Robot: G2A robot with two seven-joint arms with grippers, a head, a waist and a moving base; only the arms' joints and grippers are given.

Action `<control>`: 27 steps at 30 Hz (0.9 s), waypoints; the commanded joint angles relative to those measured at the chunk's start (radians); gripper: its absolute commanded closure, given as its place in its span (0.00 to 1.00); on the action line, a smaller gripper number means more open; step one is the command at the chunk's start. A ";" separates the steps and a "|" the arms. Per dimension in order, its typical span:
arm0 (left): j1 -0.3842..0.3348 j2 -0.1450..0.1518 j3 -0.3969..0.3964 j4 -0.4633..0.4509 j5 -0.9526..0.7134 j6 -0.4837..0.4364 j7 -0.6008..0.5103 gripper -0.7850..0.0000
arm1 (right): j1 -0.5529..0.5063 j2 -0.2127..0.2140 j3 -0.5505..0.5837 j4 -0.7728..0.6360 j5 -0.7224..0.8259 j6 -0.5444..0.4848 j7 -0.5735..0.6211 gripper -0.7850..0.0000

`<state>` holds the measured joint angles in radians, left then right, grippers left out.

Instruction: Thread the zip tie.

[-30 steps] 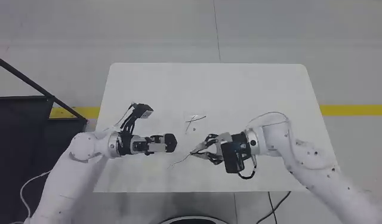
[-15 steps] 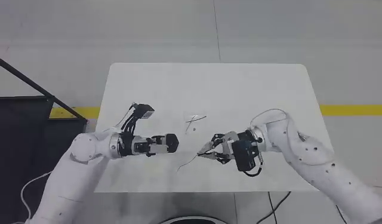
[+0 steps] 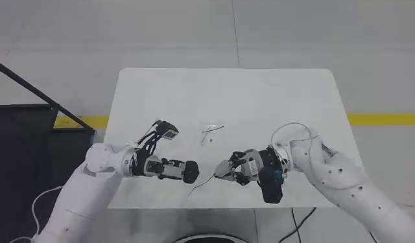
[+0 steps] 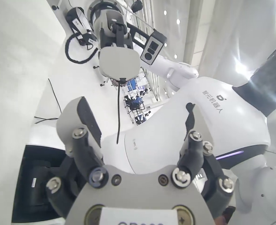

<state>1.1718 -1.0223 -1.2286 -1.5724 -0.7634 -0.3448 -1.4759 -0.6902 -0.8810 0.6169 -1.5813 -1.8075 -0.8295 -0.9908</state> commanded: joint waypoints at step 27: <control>-0.030 0.012 0.094 0.007 0.048 0.029 -0.029 0.67 | 0.077 0.012 -0.081 0.005 0.021 0.022 -0.022 1.00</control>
<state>1.1418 -1.0116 -1.1372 -1.5646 -0.7159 -0.3151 -1.5054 -0.6153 -0.8687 0.5377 -1.5769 -1.7870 -0.8074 -1.0127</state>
